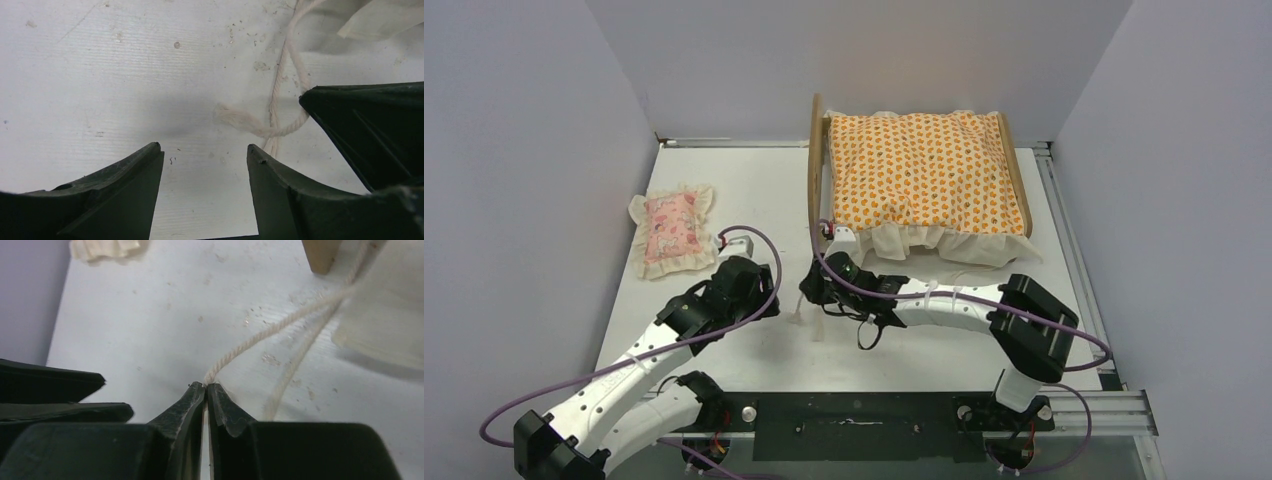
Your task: Set up the pet bed
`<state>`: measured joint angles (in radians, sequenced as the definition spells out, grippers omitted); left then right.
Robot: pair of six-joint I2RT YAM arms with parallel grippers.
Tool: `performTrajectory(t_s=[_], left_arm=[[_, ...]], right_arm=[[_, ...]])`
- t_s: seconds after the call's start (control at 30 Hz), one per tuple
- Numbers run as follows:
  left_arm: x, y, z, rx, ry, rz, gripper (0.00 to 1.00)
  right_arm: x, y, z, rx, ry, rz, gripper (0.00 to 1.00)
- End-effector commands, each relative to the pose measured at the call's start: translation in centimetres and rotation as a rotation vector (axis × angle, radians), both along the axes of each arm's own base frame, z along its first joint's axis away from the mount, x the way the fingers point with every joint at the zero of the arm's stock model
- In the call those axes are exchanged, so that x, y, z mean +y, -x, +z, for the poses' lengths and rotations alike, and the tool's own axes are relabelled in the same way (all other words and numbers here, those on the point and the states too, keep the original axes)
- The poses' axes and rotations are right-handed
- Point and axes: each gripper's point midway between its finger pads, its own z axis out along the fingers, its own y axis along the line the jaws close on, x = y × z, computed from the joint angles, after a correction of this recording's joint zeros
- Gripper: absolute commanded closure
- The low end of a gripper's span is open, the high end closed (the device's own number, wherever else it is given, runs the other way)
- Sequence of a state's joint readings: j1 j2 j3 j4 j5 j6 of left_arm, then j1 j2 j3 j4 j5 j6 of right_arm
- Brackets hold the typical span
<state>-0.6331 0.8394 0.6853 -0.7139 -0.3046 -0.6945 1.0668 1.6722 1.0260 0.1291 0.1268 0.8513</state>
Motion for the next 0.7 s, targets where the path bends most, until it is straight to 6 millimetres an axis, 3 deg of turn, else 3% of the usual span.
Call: performTrajectory(t_s=[0.0, 0.07, 0.13, 0.3, 0.4, 0.53, 0.67], left_arm=[[0.3, -0.3, -0.6, -0.001, -0.02, 0.007, 0.4], [0.0, -0.6, -0.6, -0.003, -0.012, 0.004, 0.4], [-0.5, -1.0, -0.5, -0.01, 0.003, -0.001, 0.39], [-1.9, -2.3, -0.5, -0.005, 0.036, -0.026, 0.39], [-2.7, -3.1, -0.8, 0.008, 0.033, -0.056, 0.39], [-3.6, -3.3, -2.6, 0.058, 0.033, -0.068, 0.4], [-4.3, -2.9, -5.0, 0.107, 0.066, -0.066, 0.42]], right_arm=[[-3.0, 1.2, -3.9, 0.051, 0.134, -0.016, 0.88], [-4.7, 2.0, -5.5, 0.054, 0.228, -0.004, 0.8], [-5.6, 2.8, -5.8, 0.015, 0.296, 0.011, 0.71], [-5.5, 4.3, -5.8, -0.1, 0.379, 0.074, 0.54], [-5.5, 4.5, -5.9, -0.101, 0.371, 0.066, 0.52], [-6.4, 4.5, -5.5, -0.119, 0.371, 0.04, 0.55], [-5.0, 6.0, -5.6, -0.157, 0.386, 0.132, 0.57]])
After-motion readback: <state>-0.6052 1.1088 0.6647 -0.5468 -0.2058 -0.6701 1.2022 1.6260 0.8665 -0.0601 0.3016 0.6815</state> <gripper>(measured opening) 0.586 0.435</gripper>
